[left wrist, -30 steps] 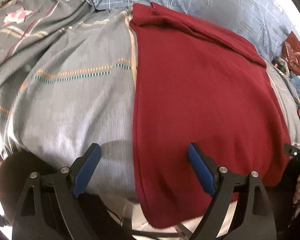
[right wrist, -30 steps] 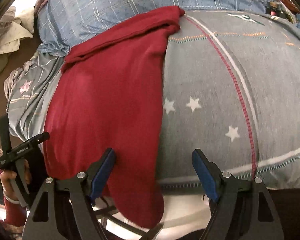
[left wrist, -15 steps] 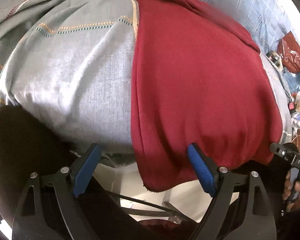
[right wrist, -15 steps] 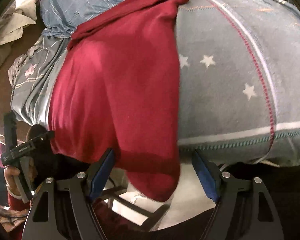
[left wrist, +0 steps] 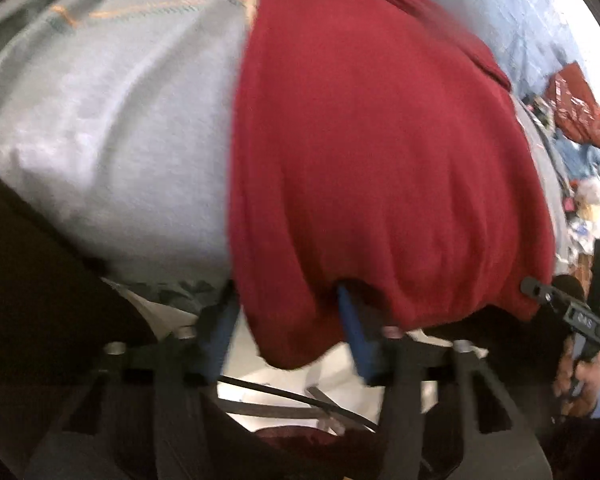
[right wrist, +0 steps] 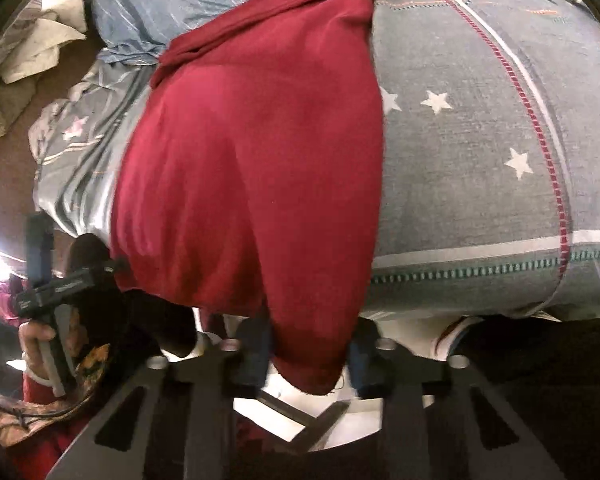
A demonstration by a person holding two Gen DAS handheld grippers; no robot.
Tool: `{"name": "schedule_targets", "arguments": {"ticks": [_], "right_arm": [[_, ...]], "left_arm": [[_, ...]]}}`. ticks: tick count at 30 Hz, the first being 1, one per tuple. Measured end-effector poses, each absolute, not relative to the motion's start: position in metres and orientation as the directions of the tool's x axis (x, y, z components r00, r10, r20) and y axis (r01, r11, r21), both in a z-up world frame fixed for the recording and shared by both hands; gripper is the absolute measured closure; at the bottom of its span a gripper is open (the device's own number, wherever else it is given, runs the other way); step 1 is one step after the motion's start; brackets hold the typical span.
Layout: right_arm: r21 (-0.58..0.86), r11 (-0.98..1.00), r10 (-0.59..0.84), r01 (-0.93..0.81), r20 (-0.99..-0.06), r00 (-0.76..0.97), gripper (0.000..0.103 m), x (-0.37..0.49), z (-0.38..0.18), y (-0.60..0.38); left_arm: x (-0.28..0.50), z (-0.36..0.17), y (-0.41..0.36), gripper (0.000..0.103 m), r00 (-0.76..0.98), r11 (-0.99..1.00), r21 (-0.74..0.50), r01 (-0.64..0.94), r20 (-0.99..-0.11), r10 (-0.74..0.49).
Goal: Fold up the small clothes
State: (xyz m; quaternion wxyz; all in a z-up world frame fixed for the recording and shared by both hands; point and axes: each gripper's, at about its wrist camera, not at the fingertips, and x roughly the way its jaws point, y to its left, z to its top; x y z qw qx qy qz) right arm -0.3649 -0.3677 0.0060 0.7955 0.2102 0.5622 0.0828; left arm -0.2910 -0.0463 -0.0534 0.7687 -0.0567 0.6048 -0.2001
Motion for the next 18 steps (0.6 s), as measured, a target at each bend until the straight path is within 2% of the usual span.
{"name": "schedule_targets", "arguments": {"ticks": [3,4,6,10,18], "right_arm": [[0.464,0.882,0.407,0.078,-0.836,0.367,0.093,-0.362,0.008,-0.366],[0.476,0.876,0.419,0.072,-0.828,0.373,0.094,-0.361,0.009,-0.366],[0.512,0.857,0.451,0.051,-0.796,0.404,0.095,-0.363,0.015,-0.369],[0.592,0.806,0.514,0.014,-0.712,0.479,0.095,-0.362,0.040,-0.376],[0.672,0.738,0.536,-0.055,-0.534,0.654,0.095,-0.344,0.093,-0.393]], "left_arm": [[-0.296,-0.052,-0.056,0.086,0.206,0.913,-0.303,0.274,-0.909,-0.363],[-0.295,-0.051,-0.055,0.092,0.209,0.913,-0.304,0.273,-0.908,-0.364],[-0.296,-0.042,-0.050,0.096,0.236,0.912,-0.309,0.268,-0.897,-0.373],[-0.296,-0.008,-0.038,0.098,0.319,0.906,-0.321,0.276,-0.858,-0.402],[-0.271,0.068,-0.027,0.098,0.529,0.881,-0.327,0.342,-0.708,-0.468]]}}
